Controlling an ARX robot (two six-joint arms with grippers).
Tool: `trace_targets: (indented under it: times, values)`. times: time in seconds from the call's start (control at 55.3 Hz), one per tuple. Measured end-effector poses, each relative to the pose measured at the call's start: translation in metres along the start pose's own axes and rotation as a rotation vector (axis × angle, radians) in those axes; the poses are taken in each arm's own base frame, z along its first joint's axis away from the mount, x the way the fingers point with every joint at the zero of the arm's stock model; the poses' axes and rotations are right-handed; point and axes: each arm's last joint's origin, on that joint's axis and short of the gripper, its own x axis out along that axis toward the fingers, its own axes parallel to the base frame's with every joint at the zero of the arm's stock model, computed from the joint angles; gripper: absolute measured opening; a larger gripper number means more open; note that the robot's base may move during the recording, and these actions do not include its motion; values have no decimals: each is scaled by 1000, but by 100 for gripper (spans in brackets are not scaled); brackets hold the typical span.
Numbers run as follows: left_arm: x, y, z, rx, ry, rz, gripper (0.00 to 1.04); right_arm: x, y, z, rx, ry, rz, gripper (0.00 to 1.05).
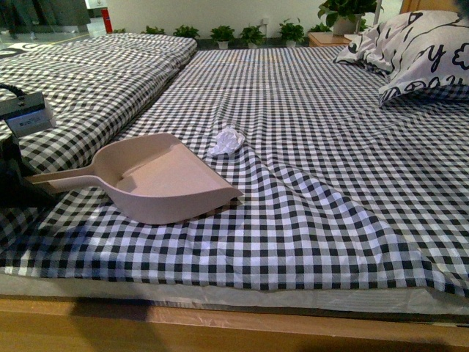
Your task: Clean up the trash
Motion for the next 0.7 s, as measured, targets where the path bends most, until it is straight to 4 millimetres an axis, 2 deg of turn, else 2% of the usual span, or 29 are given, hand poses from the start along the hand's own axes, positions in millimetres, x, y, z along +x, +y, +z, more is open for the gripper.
trace_targets:
  times: [0.036, 0.145, 0.362, 0.578, 0.705]
  values:
    - [0, 0, 0, 1, 0, 0, 27, 24, 3, 0, -11, 27, 12, 19]
    - [0, 0, 0, 1, 0, 0, 27, 73, 14, -1, -53, 83, 26, 19]
    - [0, 0, 0, 1, 0, 0, 27, 153, 43, 2, -134, 150, 13, 19]
    - [0, 0, 0, 2, 0, -1, 27, 210, 67, 5, -202, 175, -63, 19]
    - [0, 0, 0, 2, 0, -1, 27, 231, 74, 12, -219, 161, -100, 19]
